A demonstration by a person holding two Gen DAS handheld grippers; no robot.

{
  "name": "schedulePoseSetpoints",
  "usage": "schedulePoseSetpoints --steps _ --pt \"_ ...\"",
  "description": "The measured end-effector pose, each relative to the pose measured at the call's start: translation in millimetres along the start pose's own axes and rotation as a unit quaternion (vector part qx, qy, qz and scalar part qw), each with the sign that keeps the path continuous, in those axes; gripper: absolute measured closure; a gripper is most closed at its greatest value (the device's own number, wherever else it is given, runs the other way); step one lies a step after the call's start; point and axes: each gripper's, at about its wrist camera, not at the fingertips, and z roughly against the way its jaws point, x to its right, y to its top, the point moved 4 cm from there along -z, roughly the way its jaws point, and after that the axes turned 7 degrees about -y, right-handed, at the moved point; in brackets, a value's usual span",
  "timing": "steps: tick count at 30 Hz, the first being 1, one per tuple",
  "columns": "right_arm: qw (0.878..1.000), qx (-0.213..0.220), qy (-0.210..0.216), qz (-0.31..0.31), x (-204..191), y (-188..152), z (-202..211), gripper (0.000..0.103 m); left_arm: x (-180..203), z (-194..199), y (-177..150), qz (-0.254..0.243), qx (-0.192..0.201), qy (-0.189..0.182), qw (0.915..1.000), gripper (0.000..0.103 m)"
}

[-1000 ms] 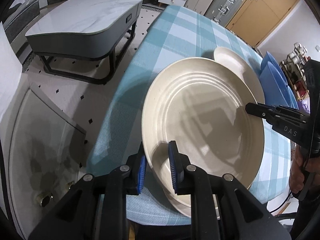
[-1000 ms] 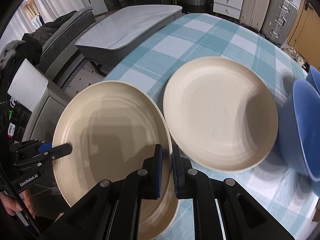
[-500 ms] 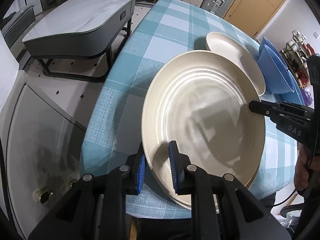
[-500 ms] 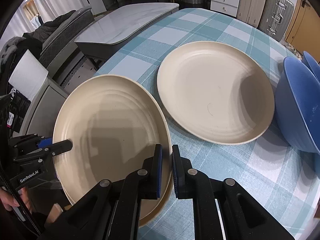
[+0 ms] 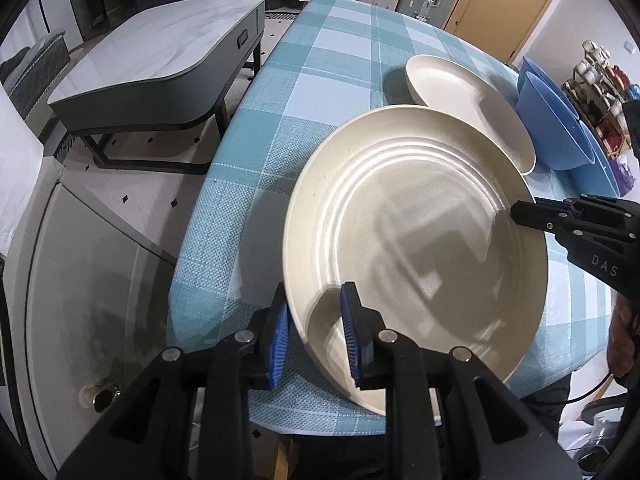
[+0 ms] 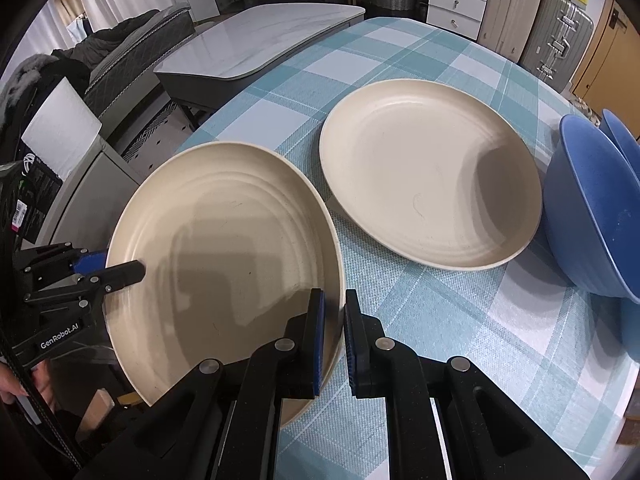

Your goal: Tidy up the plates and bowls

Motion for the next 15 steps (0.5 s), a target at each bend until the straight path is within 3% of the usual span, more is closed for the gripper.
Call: schedulePoseSetpoints --steps 15 --pt "1.0 -0.012 0.022 -0.011 5.8 -17.0 -3.7 0.094 1.9 -6.3 -5.4 -0.009 -0.014 -0.001 0.9999 0.075"
